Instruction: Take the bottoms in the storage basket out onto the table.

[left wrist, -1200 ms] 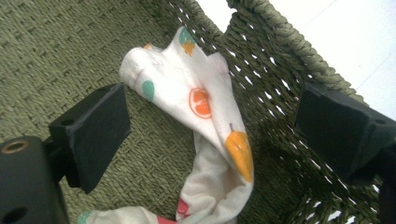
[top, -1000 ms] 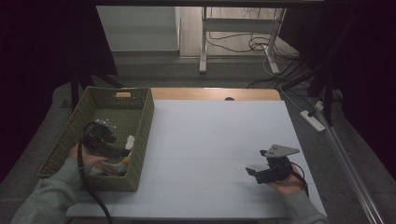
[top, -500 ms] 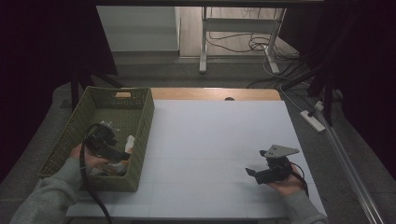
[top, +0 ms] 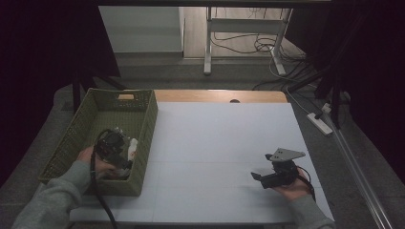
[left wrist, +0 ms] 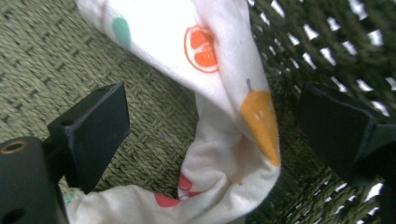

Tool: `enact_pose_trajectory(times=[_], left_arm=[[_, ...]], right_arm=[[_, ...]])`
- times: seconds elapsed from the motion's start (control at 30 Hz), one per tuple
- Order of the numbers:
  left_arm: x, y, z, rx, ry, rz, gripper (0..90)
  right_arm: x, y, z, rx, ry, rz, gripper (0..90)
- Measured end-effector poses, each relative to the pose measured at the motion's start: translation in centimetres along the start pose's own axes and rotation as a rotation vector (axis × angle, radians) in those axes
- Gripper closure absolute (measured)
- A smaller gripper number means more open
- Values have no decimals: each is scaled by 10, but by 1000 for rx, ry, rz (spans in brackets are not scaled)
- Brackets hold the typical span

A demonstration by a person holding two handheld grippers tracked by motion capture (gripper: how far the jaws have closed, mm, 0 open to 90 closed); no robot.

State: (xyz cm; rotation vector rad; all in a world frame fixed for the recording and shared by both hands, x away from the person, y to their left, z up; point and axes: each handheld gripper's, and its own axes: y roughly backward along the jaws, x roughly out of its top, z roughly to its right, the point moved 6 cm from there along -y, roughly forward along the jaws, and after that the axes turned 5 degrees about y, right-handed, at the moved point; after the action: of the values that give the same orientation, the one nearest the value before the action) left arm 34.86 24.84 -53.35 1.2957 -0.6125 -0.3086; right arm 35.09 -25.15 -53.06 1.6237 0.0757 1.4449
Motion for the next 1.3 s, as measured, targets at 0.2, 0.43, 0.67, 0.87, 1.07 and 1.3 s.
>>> enact_pose_trajectory(times=[0.2,0.43,0.67,0.87,1.07,1.3], left_arm=[[0,-8,0,2,-7,-50,102],[-1,-15,-1,27,-14,-94,108],[-2,-19,-3,41,-2,-119,172],[-3,-21,-4,37,3,-131,425],[-3,-20,-3,15,2,-129,773],[-3,-18,-4,17,5,-121,804]], right_arm=[[0,0,0,-1,1,-2,92],[-1,0,0,-1,2,-5,92],[-1,-1,0,-5,4,-8,92],[-1,-1,0,-7,8,-11,93],[-1,-1,0,-9,11,-15,94],[-2,-1,0,-13,15,-19,95]])
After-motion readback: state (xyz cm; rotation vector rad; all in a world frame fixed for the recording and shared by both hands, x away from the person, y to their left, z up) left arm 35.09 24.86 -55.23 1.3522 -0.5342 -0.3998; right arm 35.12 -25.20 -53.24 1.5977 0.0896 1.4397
